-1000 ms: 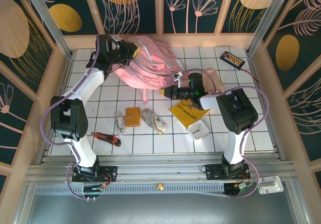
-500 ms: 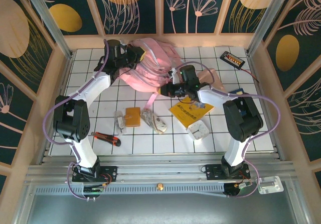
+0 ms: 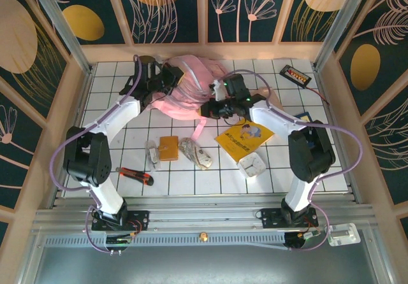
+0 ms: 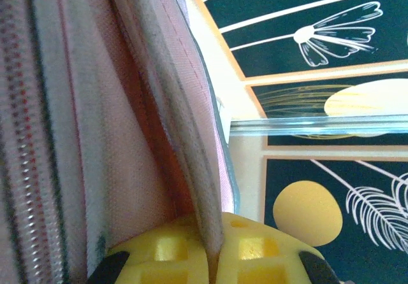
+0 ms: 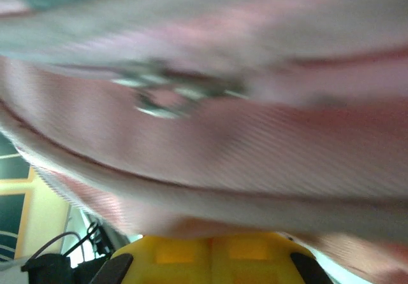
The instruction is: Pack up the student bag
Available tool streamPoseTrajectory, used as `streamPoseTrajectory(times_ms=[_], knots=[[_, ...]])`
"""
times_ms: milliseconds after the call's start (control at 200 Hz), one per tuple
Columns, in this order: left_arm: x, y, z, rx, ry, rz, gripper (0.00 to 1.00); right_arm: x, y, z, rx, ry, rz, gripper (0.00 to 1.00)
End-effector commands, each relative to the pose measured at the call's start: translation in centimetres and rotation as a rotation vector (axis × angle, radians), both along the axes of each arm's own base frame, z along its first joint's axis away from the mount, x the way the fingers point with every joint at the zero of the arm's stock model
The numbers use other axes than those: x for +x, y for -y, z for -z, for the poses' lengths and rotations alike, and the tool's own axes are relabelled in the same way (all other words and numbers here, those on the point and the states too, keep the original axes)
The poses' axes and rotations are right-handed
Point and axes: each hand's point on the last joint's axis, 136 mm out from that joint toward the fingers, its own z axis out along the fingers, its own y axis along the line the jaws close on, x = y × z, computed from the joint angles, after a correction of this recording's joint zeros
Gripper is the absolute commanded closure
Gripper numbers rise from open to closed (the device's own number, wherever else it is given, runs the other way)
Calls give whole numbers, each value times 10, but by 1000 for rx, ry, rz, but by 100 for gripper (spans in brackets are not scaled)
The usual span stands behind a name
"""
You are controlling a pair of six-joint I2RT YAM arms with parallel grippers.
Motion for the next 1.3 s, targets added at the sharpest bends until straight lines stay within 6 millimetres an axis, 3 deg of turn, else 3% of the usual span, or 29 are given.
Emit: streamPoseTrajectory(times_ms=[0, 120, 245, 330, 355, 440, 565, 615, 640, 726, 861, 951, 1181, 1291], knots=[[-10, 13, -65, -83, 174, 22, 100, -8, -40, -39, 78, 97, -102, 100], [-12, 12, -69, -85, 181, 10, 100, 1, -45, -27, 38, 87, -90, 100], [-22, -10, -80, -22, 222, -62, 100, 27, -18, -16, 7, 68, 9, 100], [-31, -30, -90, -2, 255, -129, 100, 42, -5, -22, -12, 92, 63, 100], [-34, -35, -93, -6, 265, -149, 100, 56, 11, -24, -18, 95, 108, 100], [-44, -49, -98, -29, 288, -214, 100, 80, 32, -35, -11, 118, 177, 100], [-57, -56, -74, -126, 255, -281, 100, 102, 49, -51, 15, 165, 195, 100], [-59, -55, -69, -147, 246, -290, 100, 100, 46, -50, 12, 179, 150, 100], [-60, -55, -55, -146, 224, -294, 100, 95, 44, -46, 8, 169, 115, 100], [-60, -53, -43, -170, 206, -310, 100, 71, 31, -28, -4, 127, -24, 100], [-55, -48, -40, -182, 206, -326, 100, 28, 17, 1, -101, 126, -175, 100], [-52, -42, -37, -204, 203, -331, 100, 12, 15, 12, -123, 107, -215, 100], [-50, -18, -30, -207, 190, -312, 100, 7, 4, 15, -144, 66, -217, 100], [-50, -10, -25, -203, 180, -306, 100, -9, -20, 6, -122, 60, -263, 100]])
